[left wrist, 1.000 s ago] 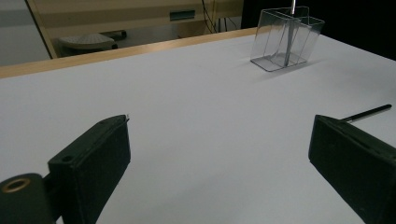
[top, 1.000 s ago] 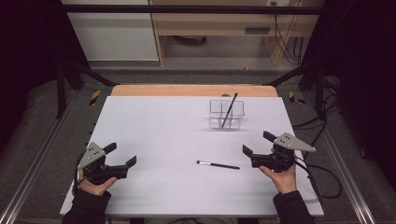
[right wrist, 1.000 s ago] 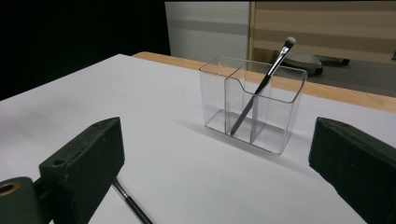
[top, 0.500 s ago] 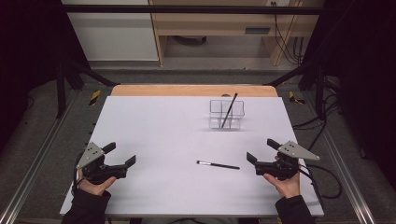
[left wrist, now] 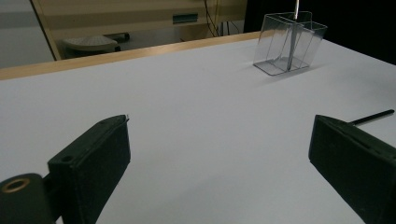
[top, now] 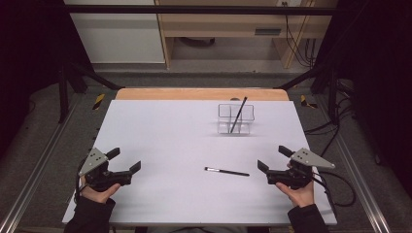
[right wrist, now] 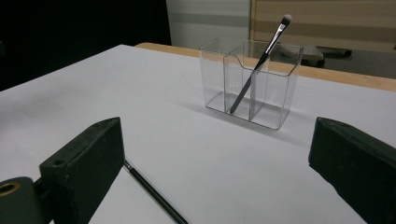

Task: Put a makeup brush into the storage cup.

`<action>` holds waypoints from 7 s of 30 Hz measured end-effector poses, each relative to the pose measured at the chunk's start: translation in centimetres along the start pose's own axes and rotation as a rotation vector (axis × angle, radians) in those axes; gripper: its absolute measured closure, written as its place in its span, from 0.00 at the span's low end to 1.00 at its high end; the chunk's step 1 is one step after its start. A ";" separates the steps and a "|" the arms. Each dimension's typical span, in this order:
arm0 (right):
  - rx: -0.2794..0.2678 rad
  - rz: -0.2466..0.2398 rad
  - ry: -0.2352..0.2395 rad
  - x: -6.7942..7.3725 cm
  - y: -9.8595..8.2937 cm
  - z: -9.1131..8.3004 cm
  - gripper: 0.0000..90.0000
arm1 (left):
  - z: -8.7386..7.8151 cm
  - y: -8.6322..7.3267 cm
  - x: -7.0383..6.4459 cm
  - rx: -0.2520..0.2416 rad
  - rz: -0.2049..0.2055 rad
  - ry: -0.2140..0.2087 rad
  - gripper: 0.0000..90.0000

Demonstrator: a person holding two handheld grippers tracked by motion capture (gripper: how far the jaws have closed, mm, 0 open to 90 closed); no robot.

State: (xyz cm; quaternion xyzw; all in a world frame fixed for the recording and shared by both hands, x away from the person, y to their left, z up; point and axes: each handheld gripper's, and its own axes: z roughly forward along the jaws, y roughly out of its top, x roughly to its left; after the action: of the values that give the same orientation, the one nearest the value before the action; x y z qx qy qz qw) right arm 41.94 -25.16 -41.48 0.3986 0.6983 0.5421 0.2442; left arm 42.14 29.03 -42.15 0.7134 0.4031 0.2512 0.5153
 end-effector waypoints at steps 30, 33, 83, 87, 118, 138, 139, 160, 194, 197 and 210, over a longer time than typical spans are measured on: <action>0.304 -0.150 0.120 3.6 2.2 7.5 0.16 | 0.2 -0.1 -0.3 0.015 0.011 -0.002 0.06; 0.335 -0.169 0.133 3.9 2.3 8.2 0.17 | 0.2 -0.1 -0.3 0.014 0.012 -0.003 0.06; 0.718 -0.352 0.321 6.4 -0.3 14.2 0.62 | 0.4 -0.1 -0.5 0.026 0.026 -0.011 0.06; 0.726 -0.354 0.322 6.4 -0.5 14.3 0.70 | 0.4 -0.1 -0.5 0.026 0.026 -0.011 0.06; 0.756 -0.346 0.298 6.6 -0.8 14.3 0.93 | 0.3 -0.1 -0.5 0.024 0.027 -0.012 0.06; 0.829 -0.365 0.278 6.7 1.0 14.1 0.72 | 0.4 -0.1 -0.5 0.027 0.027 -0.015 0.06; 0.837 -0.366 0.279 6.9 1.2 14.2 0.72 | 0.4 -0.1 -0.5 0.027 0.026 -0.015 0.06; 0.971 -0.393 0.287 7.5 0.7 16.2 0.86 | 0.4 -0.1 -0.4 0.028 0.028 -0.016 0.06; 0.705 -0.304 0.228 6.9 4.2 13.1 0.93 | 0.5 -0.2 -0.5 0.028 0.023 -0.015 0.06; 0.643 -0.282 0.212 6.7 4.7 12.6 0.93 | 0.5 -0.2 -0.5 0.028 0.021 -0.014 0.06; 0.392 -0.160 0.142 4.7 6.2 9.7 0.93 | 0.6 -0.2 -0.5 0.031 0.021 -0.014 0.06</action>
State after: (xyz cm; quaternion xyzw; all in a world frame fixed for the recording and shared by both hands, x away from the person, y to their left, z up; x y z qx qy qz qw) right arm 48.64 -15.26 -38.02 0.3426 0.8352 0.4015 0.1545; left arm 42.27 28.37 -42.47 0.7272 0.3958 0.2451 0.5044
